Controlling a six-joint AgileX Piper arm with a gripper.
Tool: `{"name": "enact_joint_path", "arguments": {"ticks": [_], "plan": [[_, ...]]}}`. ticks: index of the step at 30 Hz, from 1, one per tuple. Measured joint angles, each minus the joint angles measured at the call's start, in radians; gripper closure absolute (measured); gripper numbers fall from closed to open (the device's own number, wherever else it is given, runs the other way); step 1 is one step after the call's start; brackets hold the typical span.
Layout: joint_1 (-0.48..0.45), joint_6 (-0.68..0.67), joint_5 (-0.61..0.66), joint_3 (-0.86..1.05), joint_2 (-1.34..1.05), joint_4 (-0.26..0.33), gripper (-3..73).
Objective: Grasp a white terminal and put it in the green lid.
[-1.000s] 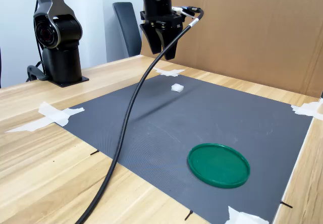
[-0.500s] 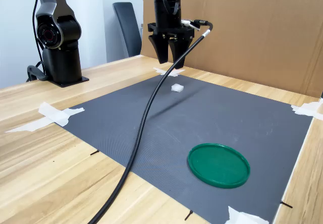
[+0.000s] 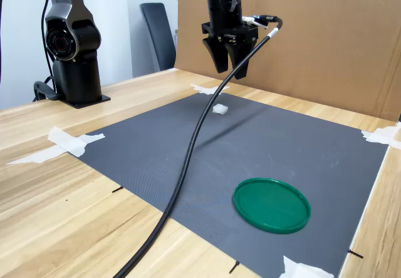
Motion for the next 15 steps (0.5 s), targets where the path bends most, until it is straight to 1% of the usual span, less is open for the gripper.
{"name": "enact_joint_path", "arguments": {"ticks": [6,8,9,10,14,15], "plan": [[0.002,0.03,0.013,-0.02,0.014,0.015,11.7],[0.027,0.032,0.013,-0.02,0.041,-0.005,11.8],[0.056,0.041,0.011,-0.021,0.061,-0.031,12.3],[0.105,0.085,-0.009,-0.023,0.098,-0.08,15.9],[0.113,0.123,-0.052,-0.023,0.12,-0.099,23.2],[0.113,0.128,-0.056,-0.023,0.121,-0.101,27.3]]}}
